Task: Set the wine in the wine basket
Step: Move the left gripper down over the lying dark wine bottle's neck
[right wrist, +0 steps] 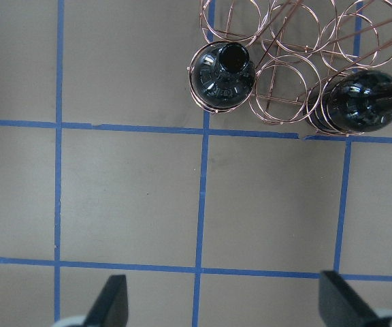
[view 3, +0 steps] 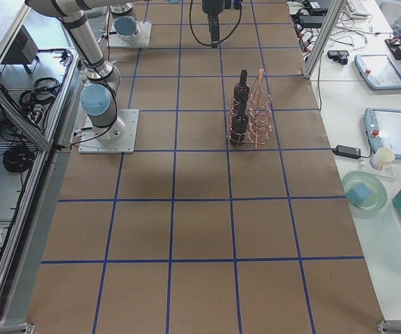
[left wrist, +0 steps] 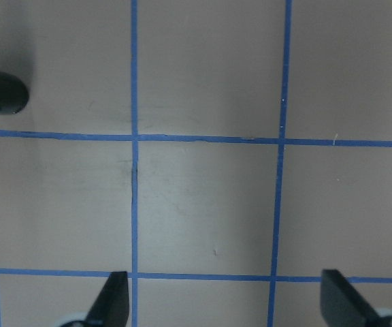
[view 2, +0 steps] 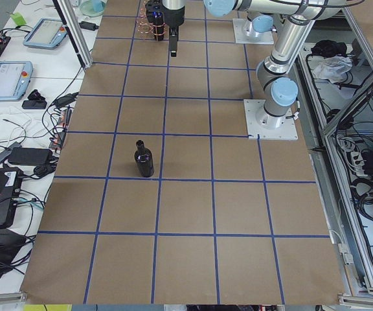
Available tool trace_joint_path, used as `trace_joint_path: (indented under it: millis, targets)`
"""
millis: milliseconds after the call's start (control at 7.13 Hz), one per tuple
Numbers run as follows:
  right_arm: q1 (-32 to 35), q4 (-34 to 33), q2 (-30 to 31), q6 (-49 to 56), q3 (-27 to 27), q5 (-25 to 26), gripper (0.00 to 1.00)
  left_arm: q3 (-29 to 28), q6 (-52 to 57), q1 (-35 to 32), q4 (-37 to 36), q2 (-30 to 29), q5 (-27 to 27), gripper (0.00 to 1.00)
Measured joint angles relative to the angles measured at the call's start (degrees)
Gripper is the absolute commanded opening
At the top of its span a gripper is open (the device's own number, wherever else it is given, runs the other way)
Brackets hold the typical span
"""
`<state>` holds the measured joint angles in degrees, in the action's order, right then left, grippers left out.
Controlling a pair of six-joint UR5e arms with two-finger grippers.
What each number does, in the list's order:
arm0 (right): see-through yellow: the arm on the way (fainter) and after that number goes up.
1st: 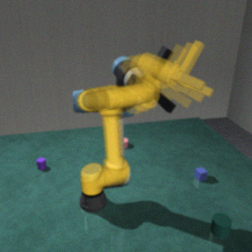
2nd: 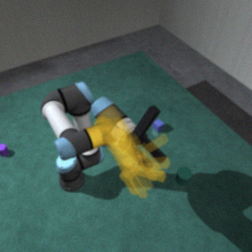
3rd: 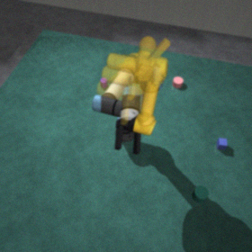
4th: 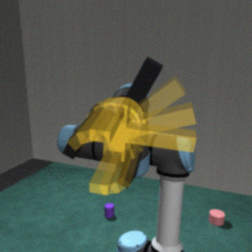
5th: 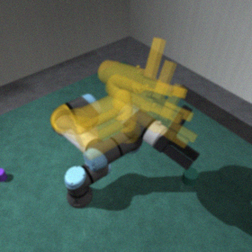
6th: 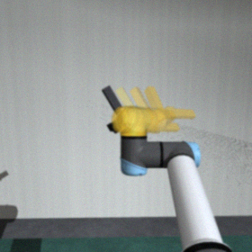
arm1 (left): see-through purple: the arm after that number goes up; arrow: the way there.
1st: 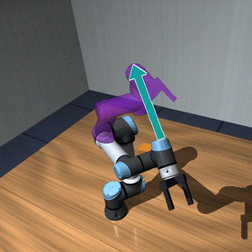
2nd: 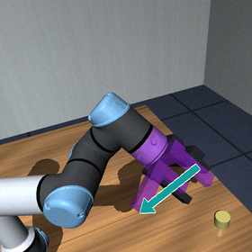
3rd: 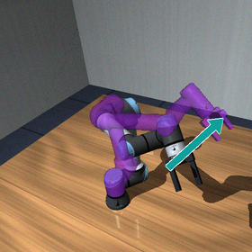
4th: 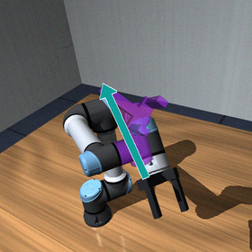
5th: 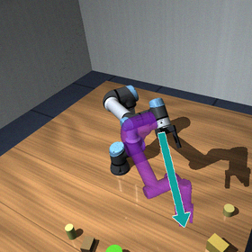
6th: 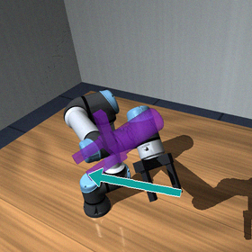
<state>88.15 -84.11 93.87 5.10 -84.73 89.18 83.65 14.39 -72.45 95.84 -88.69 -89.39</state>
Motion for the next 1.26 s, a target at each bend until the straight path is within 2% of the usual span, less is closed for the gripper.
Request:
trace_joint_path:
  millis: [701,841,1262]
  targets:
    - [-0.02,0.0,0.0,0.0,0.0,-0.06,1.0,-1.87,21.24,17.07,-9.25,-7.26,0.1,1.0]
    - [-0.01,0.02,0.0,0.0,0.0,-0.1,1.0,-3.09,24.7,18.94,-10.74,-9.52,0.23,1.0]
    - [0.0,0.14,0.0,0.0,0.0,-0.4,1.0,-4.66,30.94,21.73,-17.31,-16.84,0.41,0.9]
